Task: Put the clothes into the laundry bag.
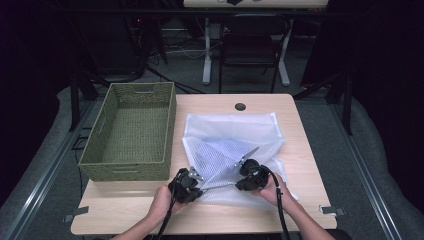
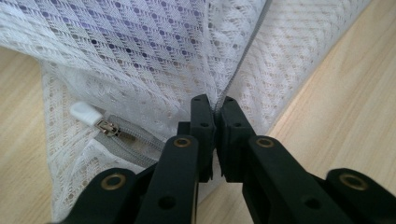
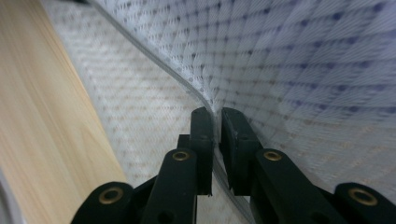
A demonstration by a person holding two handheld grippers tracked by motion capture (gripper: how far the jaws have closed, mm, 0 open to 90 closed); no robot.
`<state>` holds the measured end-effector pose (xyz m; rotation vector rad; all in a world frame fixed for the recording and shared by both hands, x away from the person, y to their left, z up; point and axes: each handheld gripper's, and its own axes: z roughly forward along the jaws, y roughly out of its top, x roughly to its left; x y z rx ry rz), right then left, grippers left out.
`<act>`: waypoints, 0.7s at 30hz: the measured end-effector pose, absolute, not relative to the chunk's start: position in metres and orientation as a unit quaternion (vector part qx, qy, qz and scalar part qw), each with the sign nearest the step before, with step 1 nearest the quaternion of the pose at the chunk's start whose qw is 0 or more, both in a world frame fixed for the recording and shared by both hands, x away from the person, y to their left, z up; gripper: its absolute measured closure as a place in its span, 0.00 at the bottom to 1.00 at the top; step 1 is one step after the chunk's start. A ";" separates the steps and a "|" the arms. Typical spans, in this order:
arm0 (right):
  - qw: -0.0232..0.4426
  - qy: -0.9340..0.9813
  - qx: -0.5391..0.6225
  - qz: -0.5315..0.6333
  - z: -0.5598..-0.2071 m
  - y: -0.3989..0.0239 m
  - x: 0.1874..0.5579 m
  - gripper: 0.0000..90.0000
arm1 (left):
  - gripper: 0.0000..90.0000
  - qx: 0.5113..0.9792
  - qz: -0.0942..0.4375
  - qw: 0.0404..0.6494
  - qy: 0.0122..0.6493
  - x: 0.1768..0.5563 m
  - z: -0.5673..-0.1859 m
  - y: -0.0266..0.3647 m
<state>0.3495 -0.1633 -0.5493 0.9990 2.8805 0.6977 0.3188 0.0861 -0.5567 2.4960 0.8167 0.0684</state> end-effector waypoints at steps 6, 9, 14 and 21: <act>-0.005 0.926 0.306 0.219 -0.548 -0.163 0.348 0.67 | 0.76 0.919 0.009 0.253 0.302 0.320 -0.555 0.087; -0.010 0.929 0.295 0.221 -0.541 -0.161 0.344 0.55 | 0.60 0.920 0.009 0.248 0.304 0.319 -0.549 0.089; -0.009 0.926 0.291 0.241 -0.527 -0.163 0.335 0.27 | 0.38 0.918 0.011 0.248 0.310 0.314 -0.539 0.096; 0.005 0.915 0.314 0.254 -0.517 -0.182 0.327 0.07 | 0.25 0.911 0.026 0.256 0.323 0.303 -0.525 0.117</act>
